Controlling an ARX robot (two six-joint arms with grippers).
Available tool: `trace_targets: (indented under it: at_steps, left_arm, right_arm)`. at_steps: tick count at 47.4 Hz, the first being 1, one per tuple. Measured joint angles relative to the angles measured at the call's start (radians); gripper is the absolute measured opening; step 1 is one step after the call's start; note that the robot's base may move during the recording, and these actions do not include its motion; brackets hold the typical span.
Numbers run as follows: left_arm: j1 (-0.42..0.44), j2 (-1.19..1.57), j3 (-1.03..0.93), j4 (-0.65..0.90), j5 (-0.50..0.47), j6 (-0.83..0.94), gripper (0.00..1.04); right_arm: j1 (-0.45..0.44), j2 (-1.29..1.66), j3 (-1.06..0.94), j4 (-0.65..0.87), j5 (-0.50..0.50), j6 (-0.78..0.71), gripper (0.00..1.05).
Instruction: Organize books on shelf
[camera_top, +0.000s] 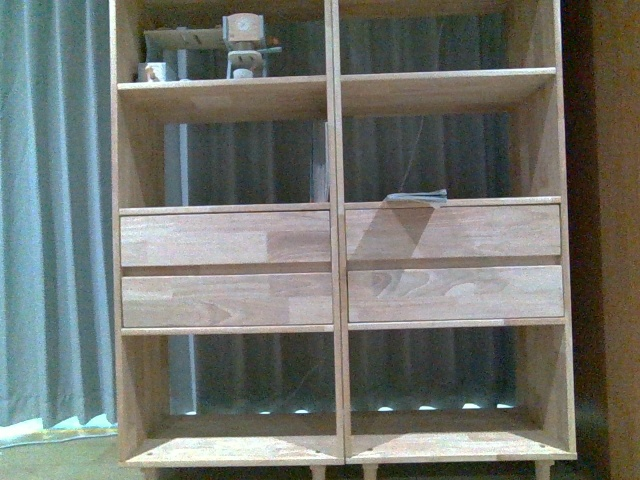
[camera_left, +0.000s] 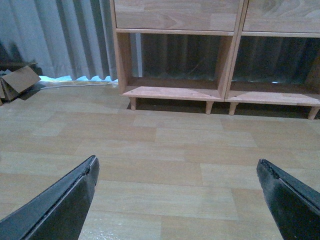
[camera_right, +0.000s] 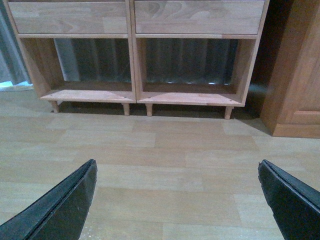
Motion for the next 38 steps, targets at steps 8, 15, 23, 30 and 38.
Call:
trace_targets:
  at_steps: [8, 15, 23, 30, 38]
  left_arm:
    - [0.0, 0.0, 0.0, 0.0, 0.0, 0.0, 0.97]
    - [0.0, 0.0, 0.0, 0.0, 0.0, 0.0, 0.97]
    - [0.0, 0.0, 0.0, 0.0, 0.0, 0.0, 0.97]
    - [0.0, 0.0, 0.0, 0.0, 0.0, 0.0, 0.97]
    - [0.0, 0.0, 0.0, 0.0, 0.0, 0.0, 0.97]
  right_arm:
    - [0.0, 0.0, 0.0, 0.0, 0.0, 0.0, 0.98]
    - [0.0, 0.0, 0.0, 0.0, 0.001, 0.0, 0.98]
    - [0.0, 0.0, 0.0, 0.0, 0.0, 0.0, 0.98]
    - [0.0, 0.0, 0.0, 0.0, 0.001, 0.0, 0.98]
    - [0.0, 0.0, 0.0, 0.0, 0.001, 0.0, 0.98]
